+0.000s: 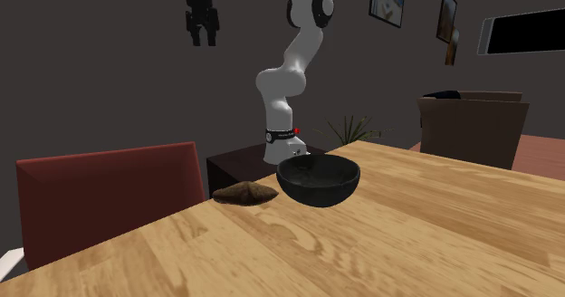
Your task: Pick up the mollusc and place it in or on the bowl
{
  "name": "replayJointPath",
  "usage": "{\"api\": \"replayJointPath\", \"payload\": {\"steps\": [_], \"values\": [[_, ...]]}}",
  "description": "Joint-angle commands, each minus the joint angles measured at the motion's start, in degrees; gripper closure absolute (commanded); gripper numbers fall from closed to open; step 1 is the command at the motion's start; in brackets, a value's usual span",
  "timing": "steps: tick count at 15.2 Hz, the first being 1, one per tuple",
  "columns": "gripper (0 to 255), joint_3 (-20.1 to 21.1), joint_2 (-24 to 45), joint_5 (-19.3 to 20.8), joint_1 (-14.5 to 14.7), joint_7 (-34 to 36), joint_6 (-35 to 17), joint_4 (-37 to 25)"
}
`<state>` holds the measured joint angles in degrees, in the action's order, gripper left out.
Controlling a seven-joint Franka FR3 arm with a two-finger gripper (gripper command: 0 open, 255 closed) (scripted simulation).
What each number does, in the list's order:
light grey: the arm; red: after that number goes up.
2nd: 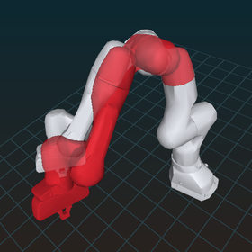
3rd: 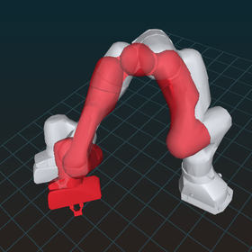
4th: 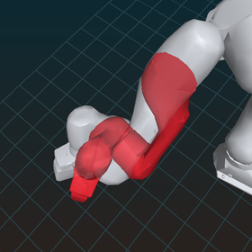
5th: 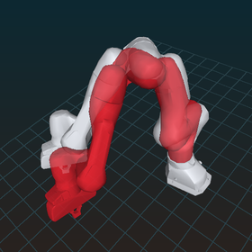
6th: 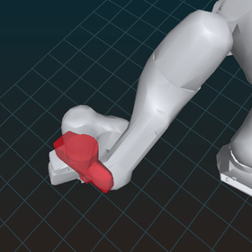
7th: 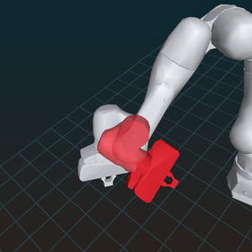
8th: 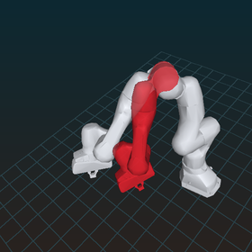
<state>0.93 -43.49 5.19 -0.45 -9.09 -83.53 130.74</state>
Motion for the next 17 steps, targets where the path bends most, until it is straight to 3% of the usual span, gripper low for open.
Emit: {"api": "replayJointPath", "payload": {"steps": [1,17], "values": [[0,0.00,0.00,0.00,0.00,0.00,0.00,0.00],[0,8.36,20.43,-18.72,2.84,19.71,-13.81,5.30]]}}
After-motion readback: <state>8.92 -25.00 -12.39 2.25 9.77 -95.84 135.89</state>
